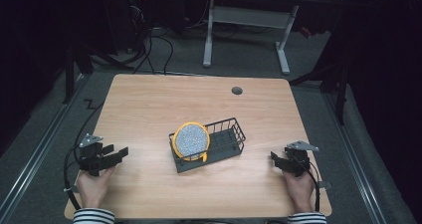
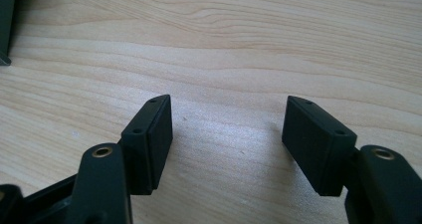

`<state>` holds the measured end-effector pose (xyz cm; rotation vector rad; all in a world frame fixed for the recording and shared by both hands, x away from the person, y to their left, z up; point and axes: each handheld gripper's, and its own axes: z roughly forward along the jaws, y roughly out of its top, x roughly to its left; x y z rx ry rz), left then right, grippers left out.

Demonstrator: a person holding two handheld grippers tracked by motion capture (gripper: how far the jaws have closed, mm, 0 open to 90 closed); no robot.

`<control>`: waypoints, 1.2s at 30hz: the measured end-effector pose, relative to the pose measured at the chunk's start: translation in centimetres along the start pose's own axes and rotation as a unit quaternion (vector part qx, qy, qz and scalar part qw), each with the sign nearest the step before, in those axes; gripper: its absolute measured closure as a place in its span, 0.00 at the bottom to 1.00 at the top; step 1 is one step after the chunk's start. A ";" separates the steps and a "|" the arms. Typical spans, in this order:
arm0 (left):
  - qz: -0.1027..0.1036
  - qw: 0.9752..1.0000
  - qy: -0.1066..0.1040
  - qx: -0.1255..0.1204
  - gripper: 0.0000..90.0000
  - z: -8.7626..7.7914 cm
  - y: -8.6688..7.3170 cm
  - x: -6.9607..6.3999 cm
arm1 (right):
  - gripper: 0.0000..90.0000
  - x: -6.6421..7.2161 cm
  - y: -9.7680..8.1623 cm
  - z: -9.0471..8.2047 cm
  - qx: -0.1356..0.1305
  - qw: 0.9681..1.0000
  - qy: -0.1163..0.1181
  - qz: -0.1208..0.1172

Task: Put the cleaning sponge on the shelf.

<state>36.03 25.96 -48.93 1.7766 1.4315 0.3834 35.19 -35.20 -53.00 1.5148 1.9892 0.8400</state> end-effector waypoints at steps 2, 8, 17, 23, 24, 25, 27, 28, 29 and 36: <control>0.001 1.000 0.002 0.002 0.42 0.2 -0.2 0.0 | 0.41 0.0 0.0 0.0 0.000 1.000 0.000 0.000; 0.011 1.000 0.023 0.005 0.42 1.1 -0.9 0.1 | 0.41 0.0 0.0 0.0 0.000 1.000 0.000 0.001; 0.022 0.998 0.052 0.008 0.43 2.4 -1.7 0.0 | 0.41 0.0 0.0 0.0 0.000 1.000 0.000 0.000; 0.030 0.997 0.071 -0.001 0.43 2.6 -1.8 -0.1 | 0.41 0.0 0.0 0.0 0.000 1.000 0.000 0.001; 0.032 0.997 0.074 -0.001 0.43 2.7 -1.8 -0.1 | 0.41 0.0 0.0 0.0 0.000 1.000 0.000 0.000; 0.031 0.997 0.074 -0.001 0.43 2.7 -1.8 -0.1 | 0.41 0.0 0.0 0.0 0.000 1.000 0.000 0.000; 0.031 0.997 0.076 -0.002 0.43 2.8 -1.9 -0.2 | 0.41 0.0 0.0 0.0 0.000 1.000 0.000 0.000; 0.033 0.996 0.077 0.000 0.43 2.9 -1.8 -0.2 | 0.41 0.0 0.0 0.0 0.001 1.000 0.001 0.000; 0.033 0.996 0.077 0.000 0.42 2.9 -1.8 -0.2 | 0.41 0.0 0.0 0.0 0.001 1.000 0.001 0.000; 0.040 0.995 0.086 0.007 0.42 3.6 -1.9 -0.4 | 0.41 0.0 0.0 0.0 0.000 1.000 0.000 0.000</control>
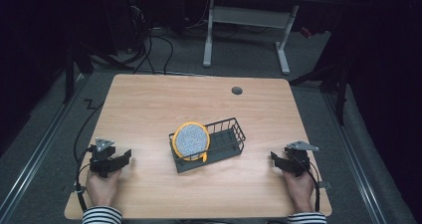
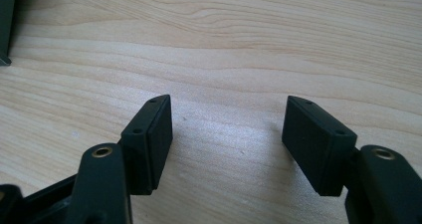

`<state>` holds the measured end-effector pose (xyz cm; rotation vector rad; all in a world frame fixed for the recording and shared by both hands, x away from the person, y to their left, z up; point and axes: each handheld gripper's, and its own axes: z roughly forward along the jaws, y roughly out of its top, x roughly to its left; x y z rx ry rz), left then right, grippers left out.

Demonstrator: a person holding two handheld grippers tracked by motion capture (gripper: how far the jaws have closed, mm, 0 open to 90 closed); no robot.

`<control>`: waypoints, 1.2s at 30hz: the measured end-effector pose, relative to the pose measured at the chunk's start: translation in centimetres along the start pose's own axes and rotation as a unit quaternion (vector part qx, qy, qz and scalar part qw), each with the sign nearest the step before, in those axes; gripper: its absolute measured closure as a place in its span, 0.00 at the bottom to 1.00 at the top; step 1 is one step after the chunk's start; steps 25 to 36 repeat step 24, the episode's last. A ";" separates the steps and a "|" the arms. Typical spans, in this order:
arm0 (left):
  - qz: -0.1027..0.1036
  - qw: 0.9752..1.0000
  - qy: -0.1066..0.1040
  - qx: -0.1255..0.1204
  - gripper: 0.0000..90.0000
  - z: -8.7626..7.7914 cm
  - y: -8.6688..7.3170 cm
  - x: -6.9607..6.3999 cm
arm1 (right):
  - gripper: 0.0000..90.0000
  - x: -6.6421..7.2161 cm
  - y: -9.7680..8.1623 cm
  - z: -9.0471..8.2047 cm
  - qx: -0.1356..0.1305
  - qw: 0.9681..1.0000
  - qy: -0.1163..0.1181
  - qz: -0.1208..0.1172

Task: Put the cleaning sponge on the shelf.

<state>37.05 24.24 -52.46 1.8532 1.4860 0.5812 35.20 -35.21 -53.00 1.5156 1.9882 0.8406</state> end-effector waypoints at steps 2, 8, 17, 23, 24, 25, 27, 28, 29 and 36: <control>0.002 1.000 0.001 0.001 0.42 0.1 0.0 -0.1 | 0.41 0.0 0.0 0.0 0.000 1.000 0.000 0.000; 0.015 1.000 0.016 0.017 0.42 1.0 -0.3 -0.6 | 0.41 0.0 0.0 0.0 0.000 1.000 0.000 0.000; 0.021 1.000 0.019 -0.002 0.37 1.0 -0.8 -0.9 | 0.41 0.0 0.0 0.0 0.000 1.000 0.000 0.000; 0.021 1.000 0.016 -0.002 0.36 1.1 -0.8 -0.9 | 0.41 0.0 0.0 0.0 0.000 1.000 0.000 0.000; 0.021 1.000 0.015 -0.001 0.35 1.0 -0.8 -0.9 | 0.41 0.0 0.0 0.0 0.000 1.000 0.000 0.000; 0.021 1.000 0.015 -0.001 0.35 1.0 -0.8 -0.9 | 0.41 0.0 0.0 0.0 0.000 1.000 0.000 0.000; 0.021 1.000 0.015 -0.001 0.35 1.0 -0.8 -0.9 | 0.41 0.0 0.0 0.0 0.000 1.000 0.000 0.000; 0.021 1.000 0.015 -0.001 0.35 1.0 -0.8 -0.9 | 0.41 0.0 0.0 0.0 0.000 1.000 0.000 0.000; 0.021 1.000 0.015 -0.001 0.35 1.0 -0.8 -0.9 | 0.41 0.0 0.0 0.0 0.000 1.000 0.000 0.000; 0.021 1.000 0.015 -0.001 0.35 1.0 -0.8 -0.9 | 0.41 0.0 0.0 0.0 0.000 1.000 0.000 0.000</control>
